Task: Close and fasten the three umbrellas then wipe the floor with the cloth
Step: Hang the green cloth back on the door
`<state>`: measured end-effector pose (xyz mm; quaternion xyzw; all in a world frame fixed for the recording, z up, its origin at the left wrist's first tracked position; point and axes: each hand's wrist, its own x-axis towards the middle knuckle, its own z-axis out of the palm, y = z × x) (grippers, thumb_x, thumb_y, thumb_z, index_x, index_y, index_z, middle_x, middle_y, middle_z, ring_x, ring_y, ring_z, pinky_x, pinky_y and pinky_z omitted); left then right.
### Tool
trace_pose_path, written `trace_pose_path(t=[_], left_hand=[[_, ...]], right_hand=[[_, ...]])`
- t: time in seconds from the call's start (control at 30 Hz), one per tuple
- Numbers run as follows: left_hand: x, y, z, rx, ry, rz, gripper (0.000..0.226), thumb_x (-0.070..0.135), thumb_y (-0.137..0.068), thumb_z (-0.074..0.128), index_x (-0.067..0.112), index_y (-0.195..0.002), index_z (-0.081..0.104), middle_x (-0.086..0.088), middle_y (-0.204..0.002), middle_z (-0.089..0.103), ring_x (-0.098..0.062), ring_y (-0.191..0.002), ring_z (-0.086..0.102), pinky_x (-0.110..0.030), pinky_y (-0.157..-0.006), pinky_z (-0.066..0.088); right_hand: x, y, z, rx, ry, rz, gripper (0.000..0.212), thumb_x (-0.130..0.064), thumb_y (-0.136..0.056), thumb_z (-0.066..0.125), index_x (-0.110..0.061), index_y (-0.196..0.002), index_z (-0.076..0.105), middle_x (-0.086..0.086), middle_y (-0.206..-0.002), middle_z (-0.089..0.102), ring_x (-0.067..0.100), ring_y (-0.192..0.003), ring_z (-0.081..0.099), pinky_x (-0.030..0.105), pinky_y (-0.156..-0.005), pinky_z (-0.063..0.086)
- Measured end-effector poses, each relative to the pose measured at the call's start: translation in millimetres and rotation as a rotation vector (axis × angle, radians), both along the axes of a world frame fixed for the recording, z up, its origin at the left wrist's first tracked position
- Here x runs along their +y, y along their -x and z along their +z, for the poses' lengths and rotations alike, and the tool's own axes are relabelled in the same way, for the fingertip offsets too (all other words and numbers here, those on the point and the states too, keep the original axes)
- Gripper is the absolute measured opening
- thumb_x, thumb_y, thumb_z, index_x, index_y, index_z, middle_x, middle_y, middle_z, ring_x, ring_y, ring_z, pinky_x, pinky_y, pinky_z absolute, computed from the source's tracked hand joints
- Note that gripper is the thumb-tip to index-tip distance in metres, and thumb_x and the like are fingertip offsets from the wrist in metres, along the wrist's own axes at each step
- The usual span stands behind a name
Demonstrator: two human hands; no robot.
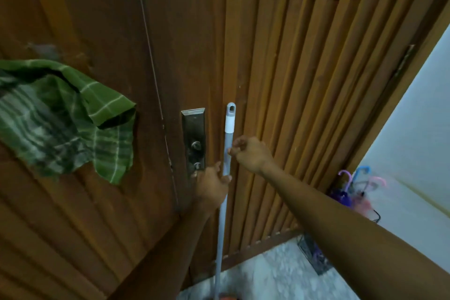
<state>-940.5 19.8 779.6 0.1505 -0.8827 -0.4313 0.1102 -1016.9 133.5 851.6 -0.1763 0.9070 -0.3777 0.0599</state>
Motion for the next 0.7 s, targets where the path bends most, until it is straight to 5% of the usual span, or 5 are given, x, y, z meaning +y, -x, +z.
trace_pose_path(t=[0.07,0.27,0.37,0.53,0.7], left_hand=[[0,16,-18,-0.041,-0.068,0.01,0.048,0.028,-0.091,0.068,0.015,-0.136,0.06,-0.008,-0.12,0.071,-0.028,-0.112,0.067,-0.037,-0.093,0.054],[29,36,-29,0.104,-0.097,-0.011,0.023,0.02,-0.091,0.062,0.013,-0.111,0.073,-0.007,-0.091,0.075,-0.027,-0.084,0.07,-0.026,-0.063,0.047],[72,46,-24,0.138,-0.133,-0.188,0.02,0.024,-0.089,0.062,0.015,-0.1,0.076,-0.001,-0.072,0.073,-0.017,-0.066,0.066,-0.029,-0.058,0.049],[201,62,7,0.145,-0.239,-0.632,0.017,0.009,-0.096,0.062,0.008,-0.108,0.074,0.002,-0.076,0.071,0.0,-0.064,0.062,-0.022,-0.06,0.047],[363,52,11,0.19,-0.141,-0.885,0.012,0.023,-0.09,0.059,0.014,-0.091,0.066,-0.01,-0.074,0.068,-0.013,-0.065,0.054,-0.041,-0.066,0.056]], right_hand=[[-13,13,-5,0.034,-0.019,-0.018,0.02,-0.047,-0.087,0.067,-0.029,-0.086,0.06,-0.005,-0.081,0.068,0.016,-0.077,0.067,0.041,-0.073,0.059],[19,18,-7,0.127,-0.095,-0.003,0.013,-0.038,-0.095,0.059,-0.026,-0.096,0.064,-0.004,-0.085,0.071,0.018,-0.08,0.068,0.039,-0.072,0.056],[89,12,1,0.137,-0.111,-0.099,0.016,-0.033,-0.095,0.061,-0.018,-0.098,0.067,0.001,-0.086,0.073,0.02,-0.085,0.069,0.035,-0.072,0.052],[248,-17,30,0.174,-0.105,-0.358,0.011,-0.029,-0.089,0.068,-0.019,-0.092,0.067,0.007,-0.086,0.077,0.03,-0.084,0.073,0.046,-0.078,0.057],[401,-83,52,0.152,-0.103,-0.604,0.014,-0.026,-0.093,0.064,-0.014,-0.097,0.068,0.0,-0.078,0.078,0.015,-0.076,0.074,0.037,-0.08,0.057]])
